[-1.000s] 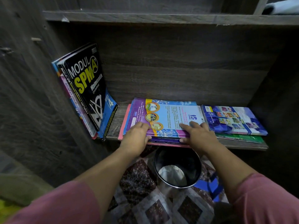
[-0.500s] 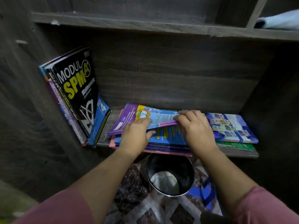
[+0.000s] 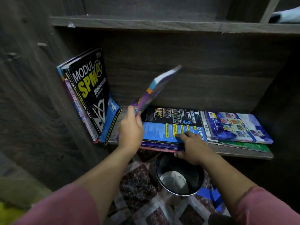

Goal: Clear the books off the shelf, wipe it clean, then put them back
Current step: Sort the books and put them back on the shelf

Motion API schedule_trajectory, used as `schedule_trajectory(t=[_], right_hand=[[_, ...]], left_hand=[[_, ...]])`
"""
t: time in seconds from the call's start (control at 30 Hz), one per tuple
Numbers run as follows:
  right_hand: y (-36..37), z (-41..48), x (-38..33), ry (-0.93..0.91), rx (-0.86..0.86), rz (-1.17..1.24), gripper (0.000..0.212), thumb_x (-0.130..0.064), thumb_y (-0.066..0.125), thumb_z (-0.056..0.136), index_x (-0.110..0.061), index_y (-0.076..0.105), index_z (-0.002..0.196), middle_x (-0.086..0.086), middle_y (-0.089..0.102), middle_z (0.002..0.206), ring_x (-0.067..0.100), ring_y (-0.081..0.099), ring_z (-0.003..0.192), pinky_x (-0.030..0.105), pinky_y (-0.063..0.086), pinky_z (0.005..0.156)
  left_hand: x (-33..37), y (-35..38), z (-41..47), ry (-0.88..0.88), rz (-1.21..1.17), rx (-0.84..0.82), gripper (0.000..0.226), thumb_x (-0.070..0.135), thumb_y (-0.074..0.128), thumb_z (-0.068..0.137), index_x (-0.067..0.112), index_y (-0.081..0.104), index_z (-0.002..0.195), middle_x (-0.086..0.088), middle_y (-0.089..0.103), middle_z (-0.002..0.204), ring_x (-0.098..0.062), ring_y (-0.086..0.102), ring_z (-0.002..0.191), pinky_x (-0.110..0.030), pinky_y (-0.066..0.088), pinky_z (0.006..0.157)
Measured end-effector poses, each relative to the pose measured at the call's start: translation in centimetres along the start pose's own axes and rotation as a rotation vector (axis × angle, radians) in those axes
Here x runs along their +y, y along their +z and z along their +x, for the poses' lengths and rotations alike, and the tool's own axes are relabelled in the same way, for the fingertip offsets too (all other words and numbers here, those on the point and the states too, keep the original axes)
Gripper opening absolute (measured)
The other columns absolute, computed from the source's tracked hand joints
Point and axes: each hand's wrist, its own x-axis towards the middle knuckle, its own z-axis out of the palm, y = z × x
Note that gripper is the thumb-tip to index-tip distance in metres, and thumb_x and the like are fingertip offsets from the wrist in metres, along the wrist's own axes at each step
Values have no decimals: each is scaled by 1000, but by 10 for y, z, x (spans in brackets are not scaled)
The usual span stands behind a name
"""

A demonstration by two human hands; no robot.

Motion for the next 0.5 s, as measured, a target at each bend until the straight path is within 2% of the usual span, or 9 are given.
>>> schedule_trajectory(t=[0.1, 0.2, 0.33, 0.4, 0.5], right_hand=[[2, 4, -5, -1, 16, -43, 77, -49, 64, 86, -36, 22, 150, 7, 24, 154, 33, 25, 138, 46, 29, 111], [3, 7, -4, -10, 21, -94, 74, -48, 61, 89, -37, 21, 150, 7, 24, 154, 33, 26, 139, 47, 30, 111], [2, 11, 1, -15, 29, -153, 73, -48, 59, 91, -41, 17, 150, 5, 23, 156, 32, 28, 139, 48, 31, 109], [2, 11, 3, -12, 33, -170, 75, -49, 59, 90, -44, 15, 151, 4, 22, 157, 31, 28, 139, 48, 31, 109], [1, 10, 4, -13, 31, -189, 76, -50, 59, 90, -46, 14, 151, 2, 22, 157, 30, 28, 140, 47, 32, 108]], left_hand=[[-8, -8, 6, -119, -57, 161, 10, 11, 44, 100, 1, 45, 102, -8, 52, 77, -22, 42, 63, -30, 19, 53], [-21, -19, 16, -206, -86, 286, 14, 9, 43, 100, -5, 44, 103, -11, 51, 80, -23, 45, 67, -27, 20, 55], [-39, -34, 30, -338, -79, 423, 22, 12, 42, 100, -6, 43, 112, -26, 60, 93, -40, 59, 82, -29, 29, 62], [-41, -38, 30, -342, -32, 397, 22, 16, 42, 101, -1, 42, 114, -23, 61, 99, -39, 61, 88, -34, 40, 64], [-36, -45, 33, -417, 150, 229, 28, 20, 45, 100, 5, 38, 123, -21, 62, 106, -40, 62, 95, -41, 48, 73]])
